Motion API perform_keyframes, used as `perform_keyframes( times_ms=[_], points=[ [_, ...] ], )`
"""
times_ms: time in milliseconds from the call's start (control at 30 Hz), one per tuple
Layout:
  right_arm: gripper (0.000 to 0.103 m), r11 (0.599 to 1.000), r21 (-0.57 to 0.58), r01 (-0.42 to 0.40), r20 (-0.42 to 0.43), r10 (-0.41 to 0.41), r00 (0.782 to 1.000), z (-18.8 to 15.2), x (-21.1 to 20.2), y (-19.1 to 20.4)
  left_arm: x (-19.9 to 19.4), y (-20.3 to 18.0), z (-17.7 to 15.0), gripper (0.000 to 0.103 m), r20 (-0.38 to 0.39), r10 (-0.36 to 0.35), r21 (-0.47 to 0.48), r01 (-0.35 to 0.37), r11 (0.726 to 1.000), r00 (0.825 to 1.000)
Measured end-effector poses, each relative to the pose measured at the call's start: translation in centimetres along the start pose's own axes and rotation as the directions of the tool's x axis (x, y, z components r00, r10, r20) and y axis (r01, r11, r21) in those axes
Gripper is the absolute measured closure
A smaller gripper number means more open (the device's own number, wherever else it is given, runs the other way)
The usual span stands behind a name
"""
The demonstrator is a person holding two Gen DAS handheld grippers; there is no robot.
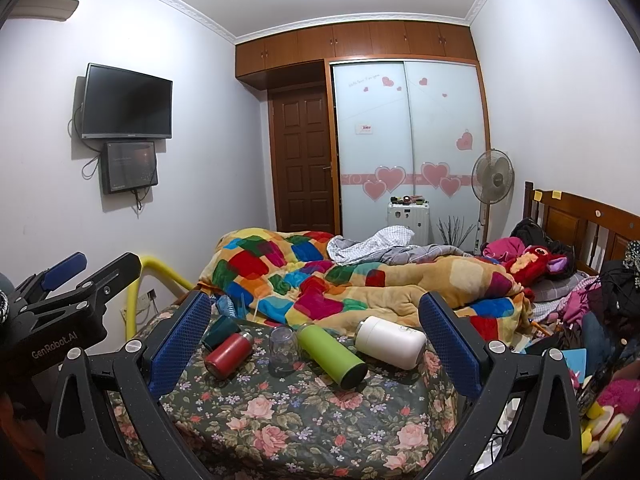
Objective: Flip cup upright
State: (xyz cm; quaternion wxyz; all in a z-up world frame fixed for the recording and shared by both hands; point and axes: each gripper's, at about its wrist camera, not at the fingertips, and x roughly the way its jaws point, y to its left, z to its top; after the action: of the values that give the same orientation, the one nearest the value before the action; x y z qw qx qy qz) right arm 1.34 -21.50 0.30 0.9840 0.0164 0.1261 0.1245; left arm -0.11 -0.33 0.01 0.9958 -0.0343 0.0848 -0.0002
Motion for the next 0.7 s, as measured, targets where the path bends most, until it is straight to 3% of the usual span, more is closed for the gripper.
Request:
perform_keyframes(
  times_ms=[700],
  points=[
    [0.0, 1.0, 0.005, 0.008, -0.019, -0.008, 1.0, -0.4, 1.4, -0.6, 1.2, 0.4, -0.2, 0.0, -0.011, 0.013, 0.001, -0.013, 1.0, 1.0]
  ],
)
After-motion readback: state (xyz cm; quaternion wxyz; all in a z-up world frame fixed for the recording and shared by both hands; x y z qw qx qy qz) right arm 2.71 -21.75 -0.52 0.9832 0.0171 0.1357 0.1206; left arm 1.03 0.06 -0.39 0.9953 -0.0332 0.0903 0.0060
